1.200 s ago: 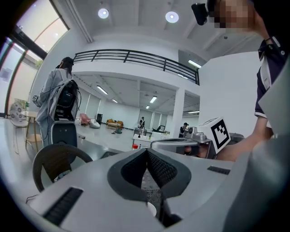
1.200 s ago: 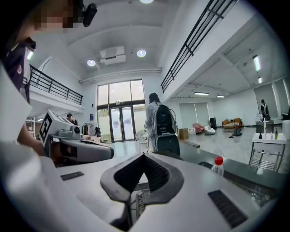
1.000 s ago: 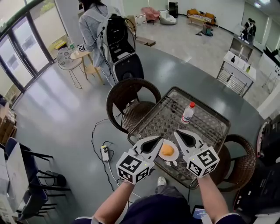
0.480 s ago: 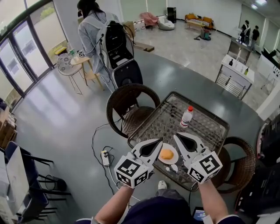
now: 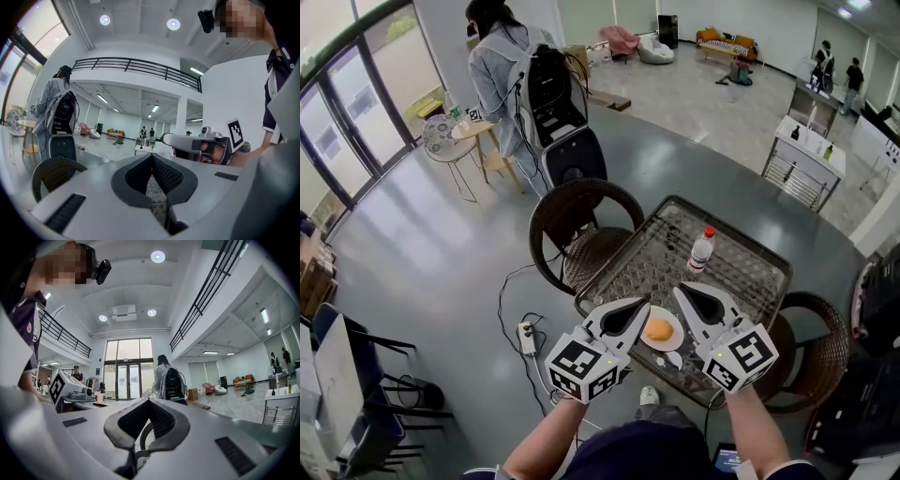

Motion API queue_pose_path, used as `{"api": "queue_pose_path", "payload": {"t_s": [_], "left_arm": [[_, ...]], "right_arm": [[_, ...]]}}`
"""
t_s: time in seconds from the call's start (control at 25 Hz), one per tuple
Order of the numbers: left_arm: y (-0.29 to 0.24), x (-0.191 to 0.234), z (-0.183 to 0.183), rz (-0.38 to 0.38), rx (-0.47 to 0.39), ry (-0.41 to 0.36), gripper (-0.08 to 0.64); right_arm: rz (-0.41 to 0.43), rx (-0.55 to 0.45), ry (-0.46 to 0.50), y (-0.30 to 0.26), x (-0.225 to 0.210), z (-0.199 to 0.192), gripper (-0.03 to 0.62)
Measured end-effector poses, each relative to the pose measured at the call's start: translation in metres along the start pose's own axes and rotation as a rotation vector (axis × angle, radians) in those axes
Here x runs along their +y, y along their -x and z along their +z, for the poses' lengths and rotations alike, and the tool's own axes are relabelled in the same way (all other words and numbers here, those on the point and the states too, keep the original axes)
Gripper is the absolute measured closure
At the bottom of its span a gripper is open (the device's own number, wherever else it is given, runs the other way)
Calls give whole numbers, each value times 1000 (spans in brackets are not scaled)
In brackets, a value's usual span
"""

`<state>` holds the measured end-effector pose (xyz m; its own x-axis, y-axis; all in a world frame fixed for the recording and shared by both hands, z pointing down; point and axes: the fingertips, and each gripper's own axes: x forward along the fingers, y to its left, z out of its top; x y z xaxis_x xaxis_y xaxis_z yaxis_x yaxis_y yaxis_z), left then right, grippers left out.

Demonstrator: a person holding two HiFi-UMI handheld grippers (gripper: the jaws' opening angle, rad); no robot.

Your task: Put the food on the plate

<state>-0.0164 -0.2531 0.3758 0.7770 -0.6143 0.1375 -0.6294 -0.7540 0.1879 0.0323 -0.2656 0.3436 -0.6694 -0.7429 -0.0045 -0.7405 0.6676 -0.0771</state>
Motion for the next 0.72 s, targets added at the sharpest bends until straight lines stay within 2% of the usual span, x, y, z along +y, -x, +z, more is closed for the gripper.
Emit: {"api": "queue_pose_path", "payload": {"t_s": [0.72], "left_arm": [[4, 0, 1, -11, 1, -1, 551]], "right_arm": [[-6, 2, -3, -2, 4, 1, 589]]}}
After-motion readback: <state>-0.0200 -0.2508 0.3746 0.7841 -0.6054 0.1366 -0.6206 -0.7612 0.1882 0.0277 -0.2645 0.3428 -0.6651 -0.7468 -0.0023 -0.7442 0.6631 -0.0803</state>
